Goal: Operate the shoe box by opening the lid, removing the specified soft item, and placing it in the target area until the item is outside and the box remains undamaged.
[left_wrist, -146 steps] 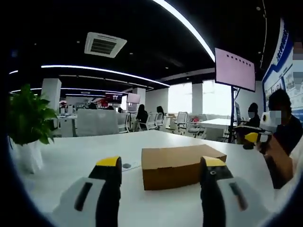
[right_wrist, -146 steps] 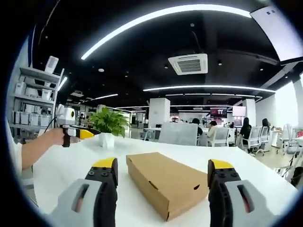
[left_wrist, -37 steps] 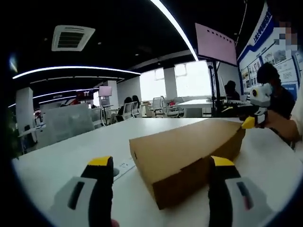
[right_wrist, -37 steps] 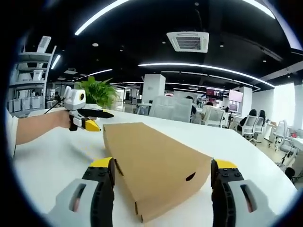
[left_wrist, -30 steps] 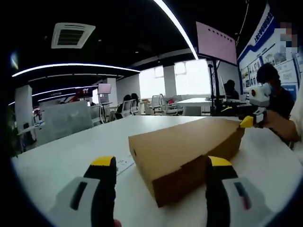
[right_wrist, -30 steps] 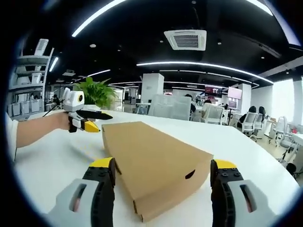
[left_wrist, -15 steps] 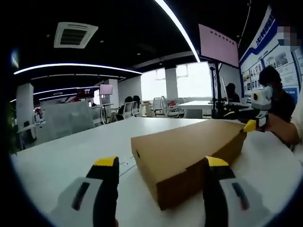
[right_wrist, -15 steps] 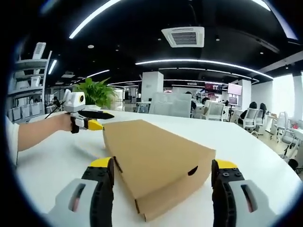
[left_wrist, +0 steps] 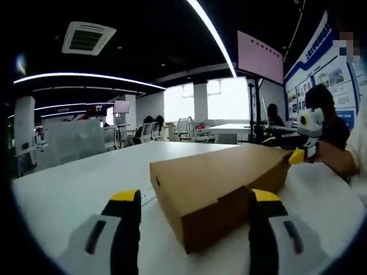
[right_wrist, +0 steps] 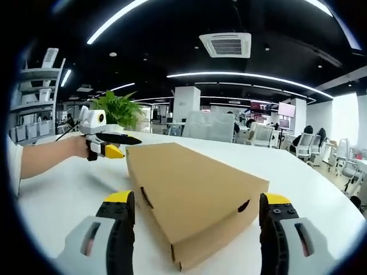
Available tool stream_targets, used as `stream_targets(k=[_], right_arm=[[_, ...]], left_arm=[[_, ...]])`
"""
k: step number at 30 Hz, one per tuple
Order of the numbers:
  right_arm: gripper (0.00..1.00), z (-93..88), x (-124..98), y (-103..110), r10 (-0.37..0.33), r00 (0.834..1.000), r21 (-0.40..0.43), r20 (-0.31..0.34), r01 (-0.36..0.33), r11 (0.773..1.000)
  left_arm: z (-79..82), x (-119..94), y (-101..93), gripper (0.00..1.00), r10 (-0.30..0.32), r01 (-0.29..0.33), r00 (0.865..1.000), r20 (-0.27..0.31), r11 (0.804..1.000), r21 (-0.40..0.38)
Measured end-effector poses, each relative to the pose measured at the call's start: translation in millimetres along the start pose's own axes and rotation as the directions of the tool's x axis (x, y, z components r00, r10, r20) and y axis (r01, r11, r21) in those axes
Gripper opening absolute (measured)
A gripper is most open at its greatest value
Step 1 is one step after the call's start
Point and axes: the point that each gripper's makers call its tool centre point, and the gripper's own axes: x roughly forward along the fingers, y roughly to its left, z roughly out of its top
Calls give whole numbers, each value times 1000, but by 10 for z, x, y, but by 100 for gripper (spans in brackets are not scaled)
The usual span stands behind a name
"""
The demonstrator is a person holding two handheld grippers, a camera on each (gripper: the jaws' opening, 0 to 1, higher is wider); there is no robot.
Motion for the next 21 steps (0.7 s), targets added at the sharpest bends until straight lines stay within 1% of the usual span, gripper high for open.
stream_targets(k=[2,4,6,11,13,14,15,16,17,18,21], right_arm=[[94,4,11,11,1,1000,1,2,-1,1000],[96,5,15,12,0,1000,3,3,0,1000],[99,6,17,12,-1,1000,4,3,1,1000],[99,-10,58,-7,-16,1000,25,0,16,1000],[99,-37,83,10,-10,1000,36,-10,10,999],[98,-55,91,10,-11,1000,62,-18,12,998],[96,-67,90,0,-13,1000,73,-20,14,997],[95,-69,85,-9,-17,1000,58,-21,18,998],[95,-80,86,-10,-20,999,37,-26,21,999],[96,-84,89,-6,-21,999,33,-27,22,999],[97,-93,103,15,-12,1000,43,-28,13,999]], left_arm=[[3,10,-23,81,-7,7,1000,5,1000,6],[2,12,-30,78,-9,9,1000,5,1000,8],[1,14,-36,78,-11,11,1000,4,1000,8],[7,35,-71,77,-26,26,1000,-6,999,32],[31,34,-49,77,-21,21,1000,10,999,31],[67,35,-61,77,-35,34,999,36,999,19],[73,36,-58,77,-33,32,999,41,999,20],[63,34,-70,76,-41,40,998,38,999,25],[27,33,-87,74,-51,50,999,19,998,30],[-35,30,-111,73,-63,63,998,-16,998,16],[-56,58,-96,73,-53,53,998,-17,998,16]])
